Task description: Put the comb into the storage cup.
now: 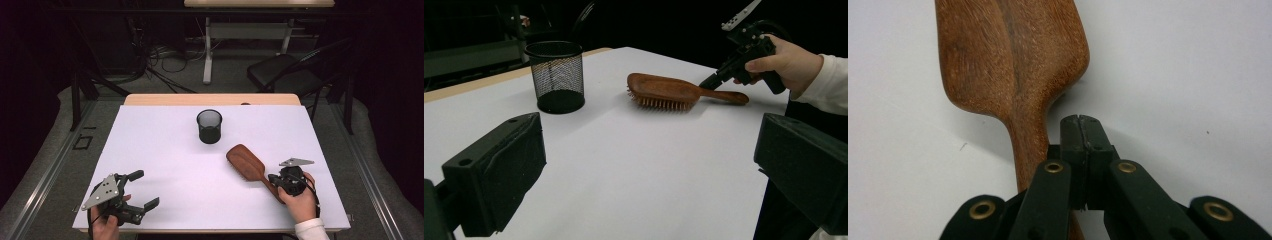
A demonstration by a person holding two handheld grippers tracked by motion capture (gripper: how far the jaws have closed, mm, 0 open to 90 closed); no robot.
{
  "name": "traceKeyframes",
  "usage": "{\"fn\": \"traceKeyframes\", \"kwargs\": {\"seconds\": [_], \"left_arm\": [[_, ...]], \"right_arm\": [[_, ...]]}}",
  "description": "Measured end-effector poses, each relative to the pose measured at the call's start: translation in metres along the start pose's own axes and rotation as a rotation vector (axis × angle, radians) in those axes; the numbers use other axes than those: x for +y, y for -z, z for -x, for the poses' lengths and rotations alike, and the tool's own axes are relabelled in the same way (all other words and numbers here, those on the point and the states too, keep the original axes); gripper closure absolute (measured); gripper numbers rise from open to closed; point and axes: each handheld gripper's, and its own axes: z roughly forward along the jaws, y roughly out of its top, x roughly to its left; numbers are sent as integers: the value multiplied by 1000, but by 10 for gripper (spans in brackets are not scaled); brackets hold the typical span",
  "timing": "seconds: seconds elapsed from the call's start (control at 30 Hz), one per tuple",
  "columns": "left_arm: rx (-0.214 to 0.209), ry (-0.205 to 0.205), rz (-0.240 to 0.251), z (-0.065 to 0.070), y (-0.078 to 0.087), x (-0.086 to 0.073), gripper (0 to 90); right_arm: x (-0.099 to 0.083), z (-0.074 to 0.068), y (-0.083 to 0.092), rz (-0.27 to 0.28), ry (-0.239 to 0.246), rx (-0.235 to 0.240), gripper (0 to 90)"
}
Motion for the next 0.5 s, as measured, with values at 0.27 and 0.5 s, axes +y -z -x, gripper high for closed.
{"fn": "traceKeyframes", "kwargs": {"seconds": [0.27, 0.5], "left_arm": [[-1, 3, -1, 0, -1, 0, 2], [1, 0, -6, 0, -1, 0, 3]], "right_arm": [[-2, -2, 2, 18, 9, -2, 898], [-3, -2, 3, 24, 6, -7, 885]]}}
